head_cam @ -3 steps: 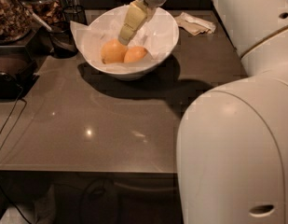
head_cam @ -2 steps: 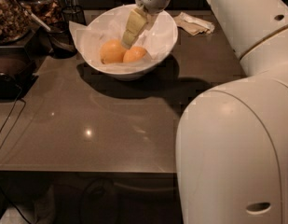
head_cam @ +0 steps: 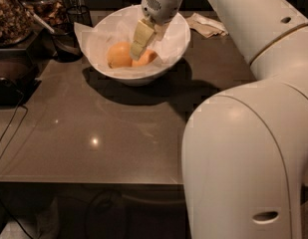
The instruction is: Pick orange from white bowl
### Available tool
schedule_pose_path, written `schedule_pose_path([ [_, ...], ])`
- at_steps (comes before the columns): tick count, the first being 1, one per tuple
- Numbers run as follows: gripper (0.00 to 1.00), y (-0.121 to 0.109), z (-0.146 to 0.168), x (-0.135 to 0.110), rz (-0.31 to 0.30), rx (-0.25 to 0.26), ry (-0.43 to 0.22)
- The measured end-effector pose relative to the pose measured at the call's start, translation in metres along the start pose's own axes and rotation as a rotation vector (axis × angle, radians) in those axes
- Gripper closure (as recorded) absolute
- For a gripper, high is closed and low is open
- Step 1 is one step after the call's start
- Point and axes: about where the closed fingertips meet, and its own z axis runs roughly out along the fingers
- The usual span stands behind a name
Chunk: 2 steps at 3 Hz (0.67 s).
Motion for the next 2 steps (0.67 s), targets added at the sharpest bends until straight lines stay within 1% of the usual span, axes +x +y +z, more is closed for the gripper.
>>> schedule_pose_path([
  [2, 0.30, -0.0057, 0.0205, 0.0014, 0.024, -0.014, 0.039],
])
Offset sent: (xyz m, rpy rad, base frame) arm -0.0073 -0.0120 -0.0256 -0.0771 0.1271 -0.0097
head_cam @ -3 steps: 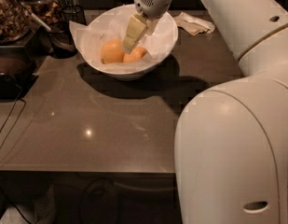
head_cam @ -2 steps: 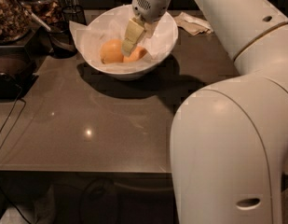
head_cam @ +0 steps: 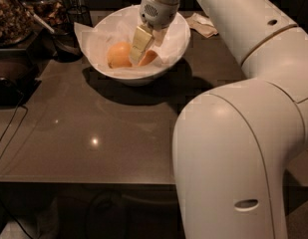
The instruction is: Pick orange from white bowl
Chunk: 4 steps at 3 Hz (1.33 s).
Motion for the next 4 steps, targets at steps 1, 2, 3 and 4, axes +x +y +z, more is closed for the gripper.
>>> schedule_pose_path([
  [1, 0.32, -0.007, 0.010, 0.002, 0.015, -0.007, 0.012],
  [2, 0.34, -0.010, 0.019, 0.004, 0.022, -0.019, 0.021],
  [3, 0.35, -0.010, 0.027, 0.007, 0.030, -0.035, 0.030],
  [4, 0.35, -0.006, 0.039, 0.009, 0.024, -0.057, 0.048],
])
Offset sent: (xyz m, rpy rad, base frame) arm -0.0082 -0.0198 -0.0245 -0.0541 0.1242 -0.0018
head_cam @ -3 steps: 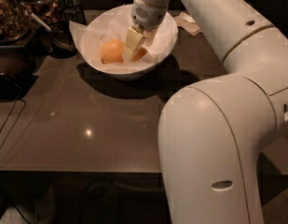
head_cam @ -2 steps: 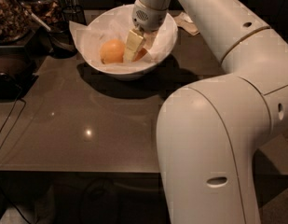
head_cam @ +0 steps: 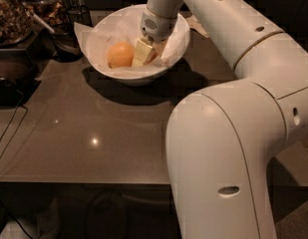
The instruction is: Pick orange from white bowl
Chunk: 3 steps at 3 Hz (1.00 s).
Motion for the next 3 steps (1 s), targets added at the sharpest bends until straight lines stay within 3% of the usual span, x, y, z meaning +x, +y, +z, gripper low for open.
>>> schedule_pose_path([
  [1, 0.34, 0.0020, 0.0119, 0.0027, -0.002, -0.022, 0.018],
  [3, 0.76, 0.0023, 0.0176, 0.0034, -0.009, -0.028, 0.009],
])
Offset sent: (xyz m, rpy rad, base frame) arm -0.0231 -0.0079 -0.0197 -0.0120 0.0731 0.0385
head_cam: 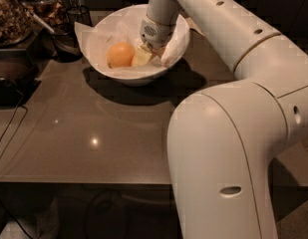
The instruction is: Pick orange from white bowl
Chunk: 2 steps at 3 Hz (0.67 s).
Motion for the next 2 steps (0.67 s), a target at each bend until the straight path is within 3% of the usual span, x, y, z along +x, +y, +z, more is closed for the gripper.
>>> schedule_pose_path([
  [1, 0.98, 0.001, -0.003, -0.006, -0.020, 0.005, -0.033],
  [2, 1.00, 0.026, -0.029, -0.005, -0.088, -0.003, -0.076],
])
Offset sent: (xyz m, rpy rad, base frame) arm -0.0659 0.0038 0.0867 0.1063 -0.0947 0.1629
